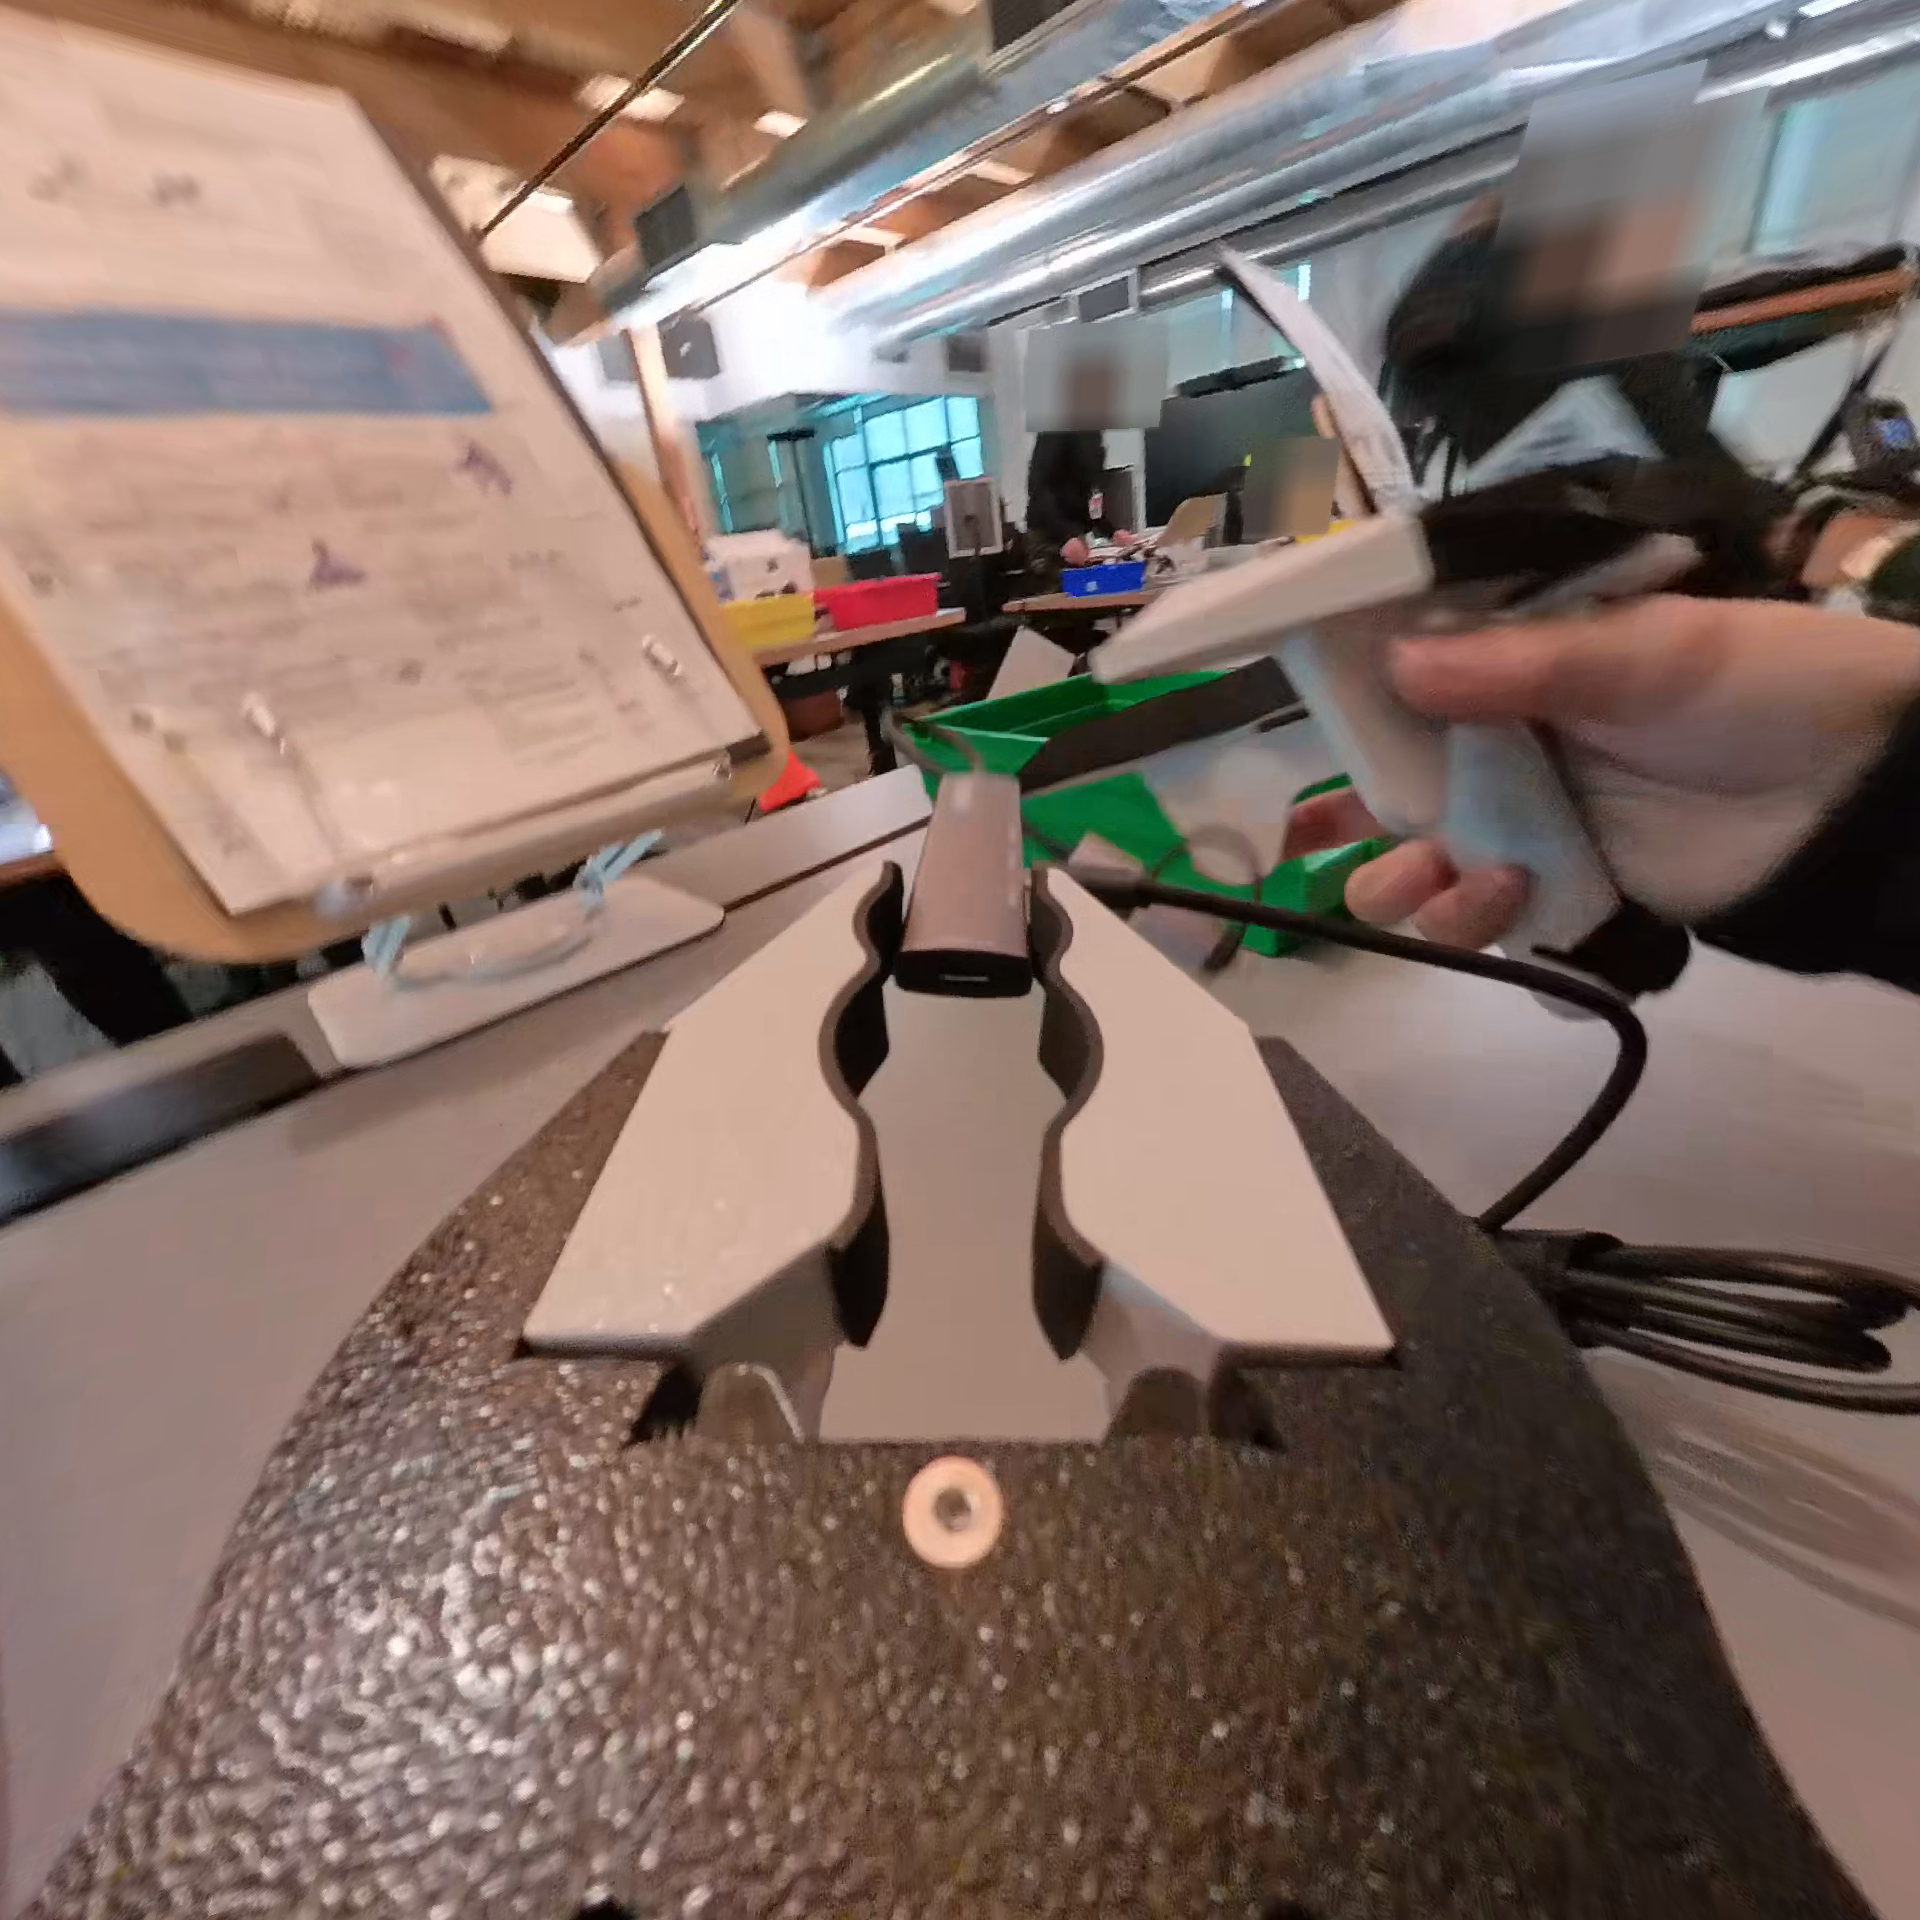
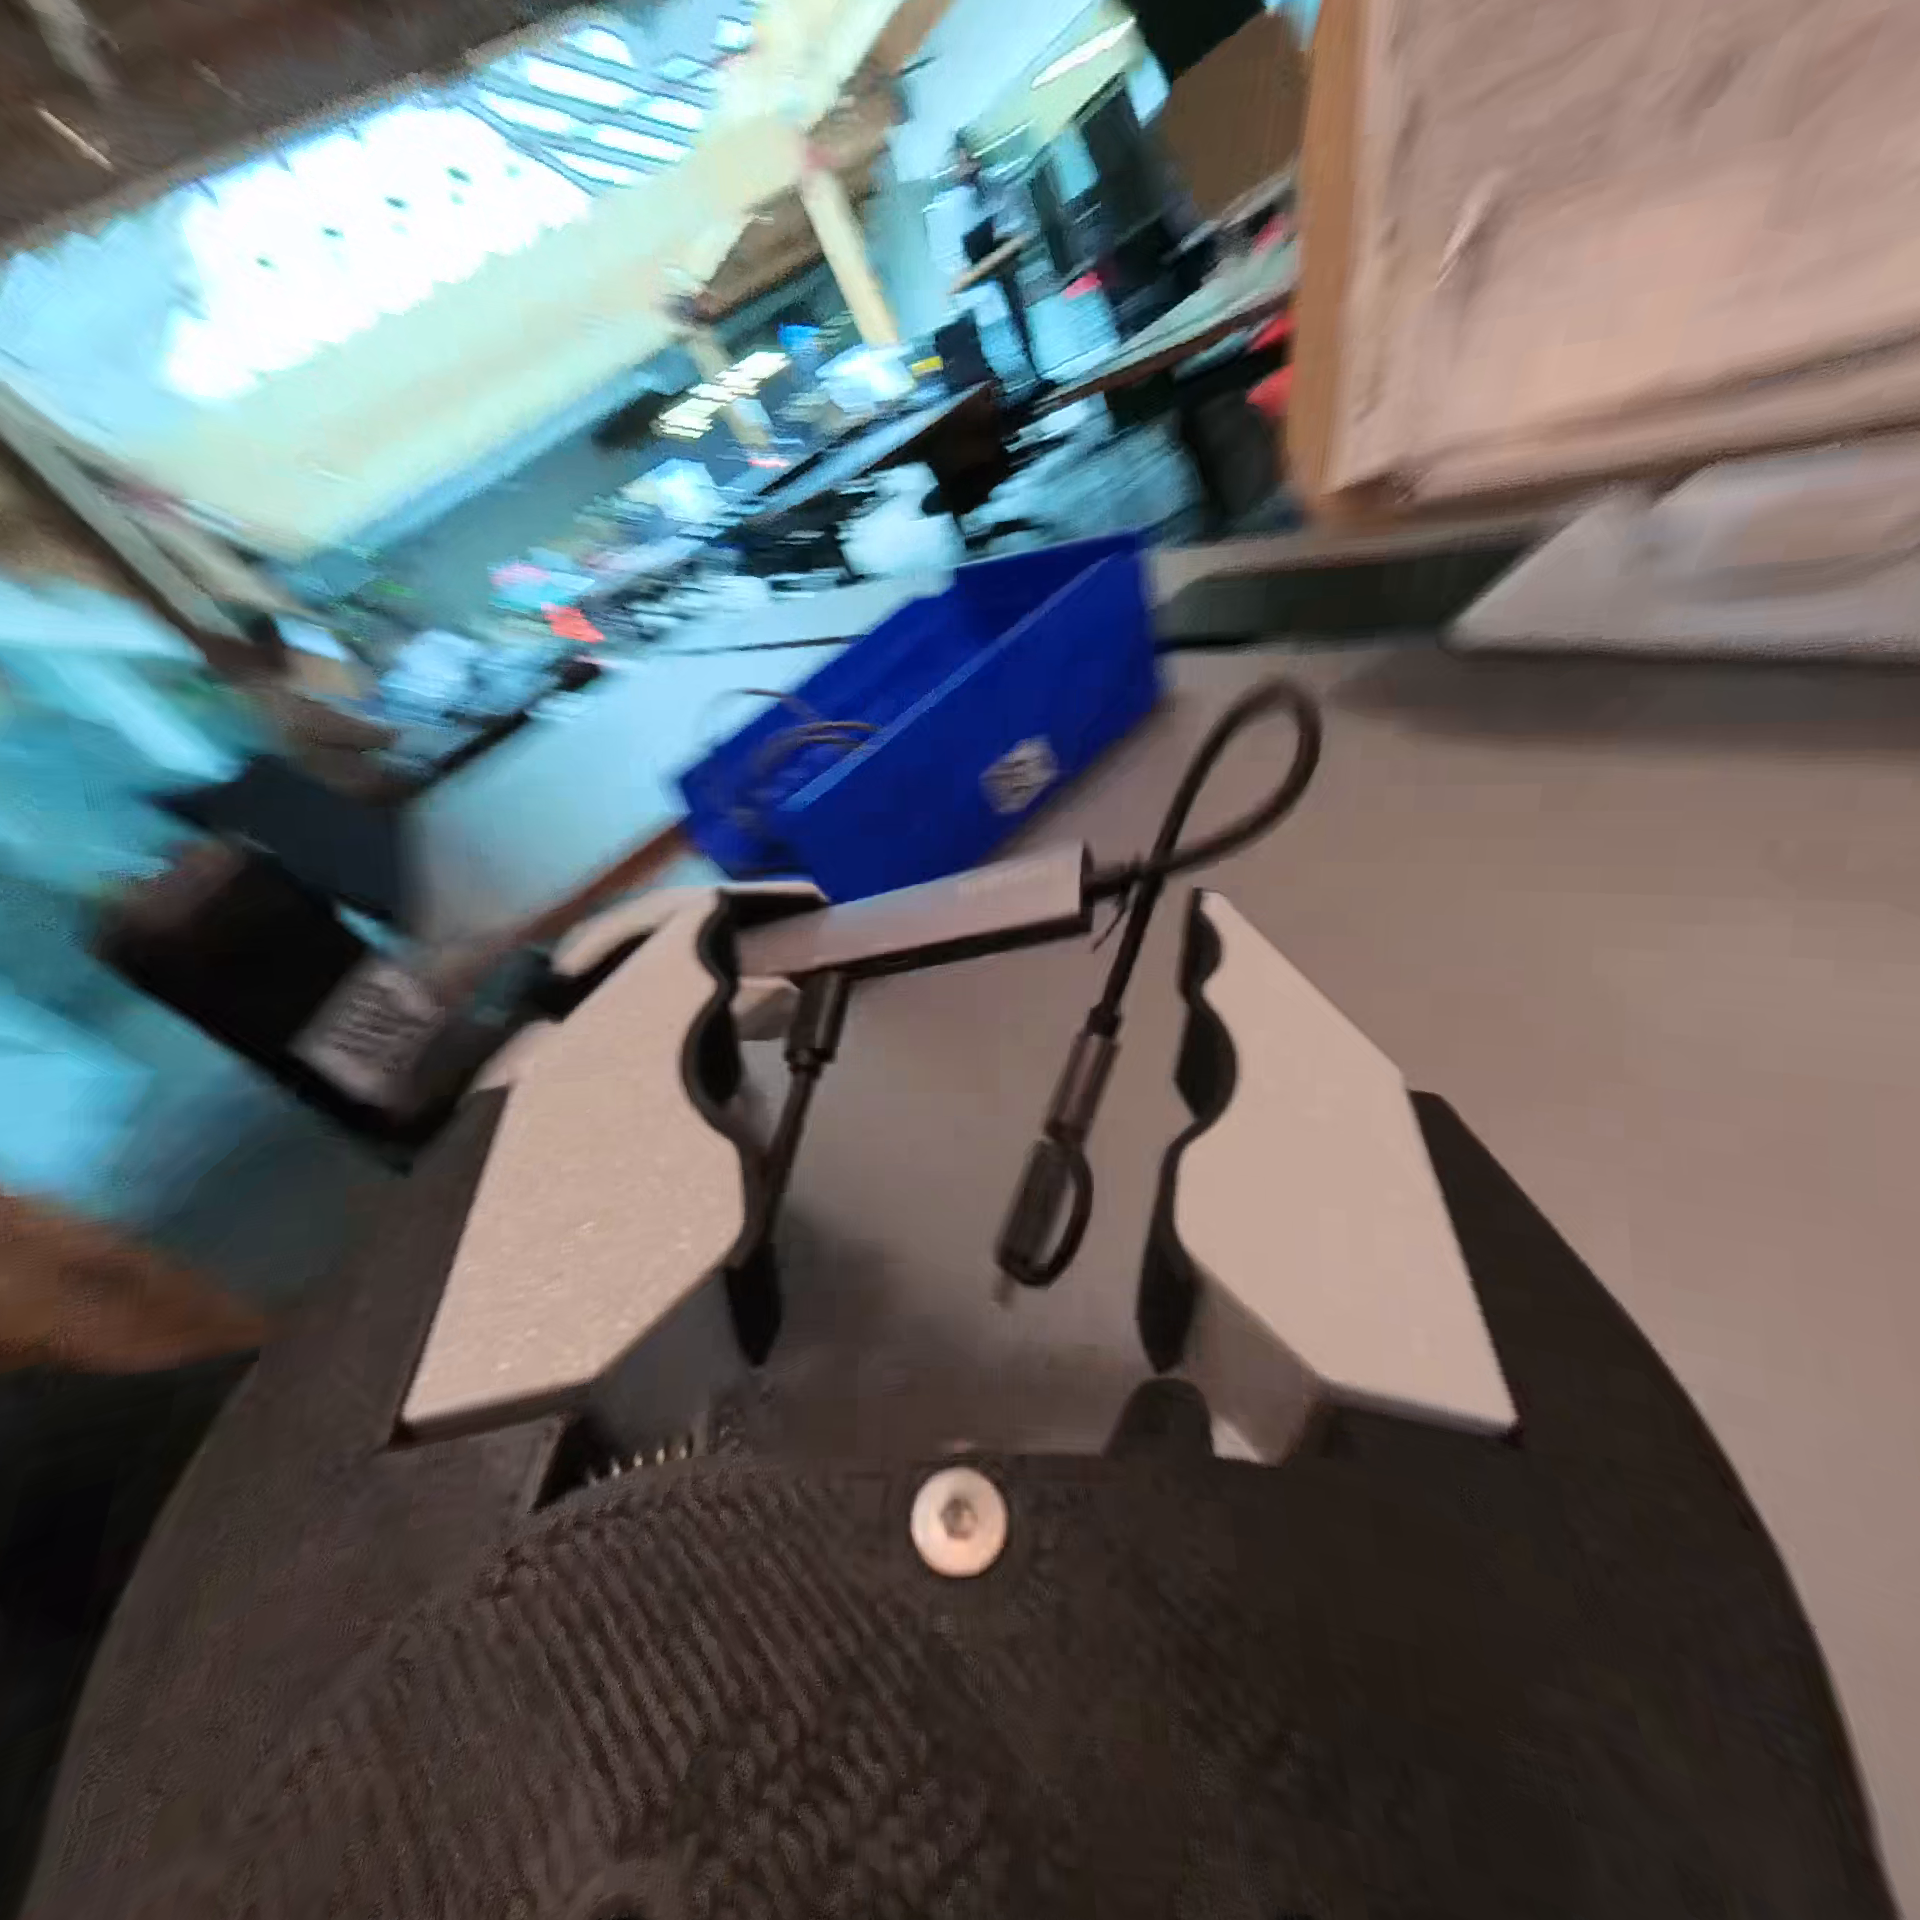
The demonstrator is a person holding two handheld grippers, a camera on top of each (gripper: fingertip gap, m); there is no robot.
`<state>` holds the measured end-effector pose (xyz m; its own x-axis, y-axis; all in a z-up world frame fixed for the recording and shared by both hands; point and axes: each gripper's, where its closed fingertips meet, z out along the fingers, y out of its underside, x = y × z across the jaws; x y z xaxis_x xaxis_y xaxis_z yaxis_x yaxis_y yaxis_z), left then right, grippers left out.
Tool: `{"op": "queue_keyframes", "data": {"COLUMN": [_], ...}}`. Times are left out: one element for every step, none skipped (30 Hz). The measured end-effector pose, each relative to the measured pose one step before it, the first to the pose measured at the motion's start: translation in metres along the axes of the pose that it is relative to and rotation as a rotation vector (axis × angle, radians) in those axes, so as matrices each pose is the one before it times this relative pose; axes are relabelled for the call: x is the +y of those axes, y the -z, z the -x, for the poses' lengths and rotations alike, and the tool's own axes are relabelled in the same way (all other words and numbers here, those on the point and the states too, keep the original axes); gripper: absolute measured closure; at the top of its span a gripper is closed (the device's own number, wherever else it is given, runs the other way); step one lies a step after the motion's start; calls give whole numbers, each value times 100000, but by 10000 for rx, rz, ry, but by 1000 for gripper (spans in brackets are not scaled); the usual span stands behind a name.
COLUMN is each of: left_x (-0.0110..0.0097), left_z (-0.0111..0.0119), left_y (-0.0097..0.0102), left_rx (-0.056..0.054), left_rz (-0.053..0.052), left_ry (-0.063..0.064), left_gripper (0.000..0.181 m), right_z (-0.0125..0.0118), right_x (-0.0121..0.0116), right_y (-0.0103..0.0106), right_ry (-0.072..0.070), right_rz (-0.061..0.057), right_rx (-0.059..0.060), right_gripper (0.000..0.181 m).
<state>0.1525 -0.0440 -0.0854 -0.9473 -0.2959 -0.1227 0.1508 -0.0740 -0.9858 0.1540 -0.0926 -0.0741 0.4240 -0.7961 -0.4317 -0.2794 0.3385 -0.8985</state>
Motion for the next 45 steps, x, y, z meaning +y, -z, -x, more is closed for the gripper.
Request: {"op": "queue_keyframes", "data": {"left_x": [513,421,256,155,89,53,15,27,6,-61,-53,-69,-77,-26,40,23,2,-11,-54,-81,-179,-296,-419,-551,-672,-703,-591,-397,-183,-25,10,180,230,462,861,841,489,182,-147,-308,-282,-151,-106,-120,-34], "left_z": [531,572,577,546,463,374,310,270,205,65,-30,-1,-25,-99,-60,-41,-117,-114,-78,-145,-276,-326,-460,-751,-1025,-1138,-1248,-1193,-933,-625,-363,-120,-165,-188,-125,-71,-75,-122,-127,-132,-102,-48,-74,-129,-60], "left_y": [-58,7,80,104,98,107,113,94,64,53,19,8,0,-25,-42,-38,-30,-28,-1,19,31,38,24,-3,-28,-51,-121,-191,-209,-196,-137,-48,23,65,9,-36,-56,-93,-69,-41,2,37,75,93,58], "left_rx": [-198,-199,-189,-147,-81,-38,-26,-46,-53,1,43,0,13,69,42,14,80,73,25,86,163,166,210,379,517,555,623,597,424,235,86,-9,100,198,181,77,-9,5,25,45,23,-12,1,68,51], "left_rz": [155,150,73,41,16,-7,-28,0,3,-31,-15,-33,-53,-20,24,-1,-21,-9,-30,-40,-72,-109,-137,-157,-197,-217,-163,-89,-32,-11,-53,5,1,127,391,389,176,21,-144,-217,-192,-128,-125,-140,-67], "left_ry": [364,218,134,195,229,169,82,36,17,-20,-41,-42,-45,-34,-17,-20,-2,21,-20,-30,-24,-46,-115,-199,-263,-296,-270,-192,-149,-149,-130,-131,-123,-99,-133,-233,-234,-97,22,39,-23,-111,-162,-92,21], "left_gripper": [159,159,159,159,159,159,159,159,159,159,159,159,159,159,159,159,159,159,159,159,159,159,159,159,159,159,159,160,160,160,160,160,159,159,159,159,159,159,159,159,159,159,159,159,160], "right_z": [-399,-17,797,1130,1037,841,546,199,270,513,424,189,11,-117,-160,17,88,6,-53,-246,-748,-1103,-990,-660,48,455,777,1155,1081,695,-12,203,445,745,663,-69,-106,92,143,217,152,66,94,-11,-6], "right_x": [-12,-198,-454,-475,-140,345,623,648,449,195,211,305,383,413,290,34,-102,-66,-38,-31,88,159,125,342,443,473,270,-98,-509,-636,-505,-211,-203,-389,-285,167,95,-65,-115,-115,-61,-76,-12,83,30], "right_y": [342,447,429,307,62,-176,-342,-376,-344,-263,-238,-233,-189,-167,-132,-81,-40,-12,59,160,188,174,156,179,178,188,110,62,69,123,192,218,334,405,303,136,98,72,66,29,16,17,-2,-9,-24], "right_ry": [1494,1368,1345,1122,826,536,234,42,-77,-204,-272,-190,-80,-66,-106,-117,-125,-149,-232,-610,-1204,-1613,-1789,-1620,-1210,-876,-598,-482,-363,-142,-64,-114,-54,7,-32,92,172,-80,-159,-143,-156,-240,-175,-86,-47], "right_rz": [-283,-407,-549,-503,-170,235,410,404,226,19,-10,43,80,130,84,-72,-154,-125,-106,-120,-89,-144,-190,11,131,143,16,-196,-368,-357,-227,29,83,-35,-2,266,183,28,-27,-48,-45,-67,-28,30,-13], "right_rx": [1073,938,403,98,-26,-107,-94,-1,-73,-239,-212,-96,-6,62,82,-24,-69,-37,-69,-103,9,33,-176,-389,-723,-806,-814,-907,-785,-485,7,-85,-229,-362,-217,293,289,89,-7,-107,-98,-64,-80,-14,8], "right_gripper": [83,77,83,93,104,110,113,116,121,126,129,131,132,132,133,134,137,139,137,132,125,115,100,90,88,91,91,92,105,135,150,153,159,166,172,173,173,173,173,174,174,174,174,174,174]}}
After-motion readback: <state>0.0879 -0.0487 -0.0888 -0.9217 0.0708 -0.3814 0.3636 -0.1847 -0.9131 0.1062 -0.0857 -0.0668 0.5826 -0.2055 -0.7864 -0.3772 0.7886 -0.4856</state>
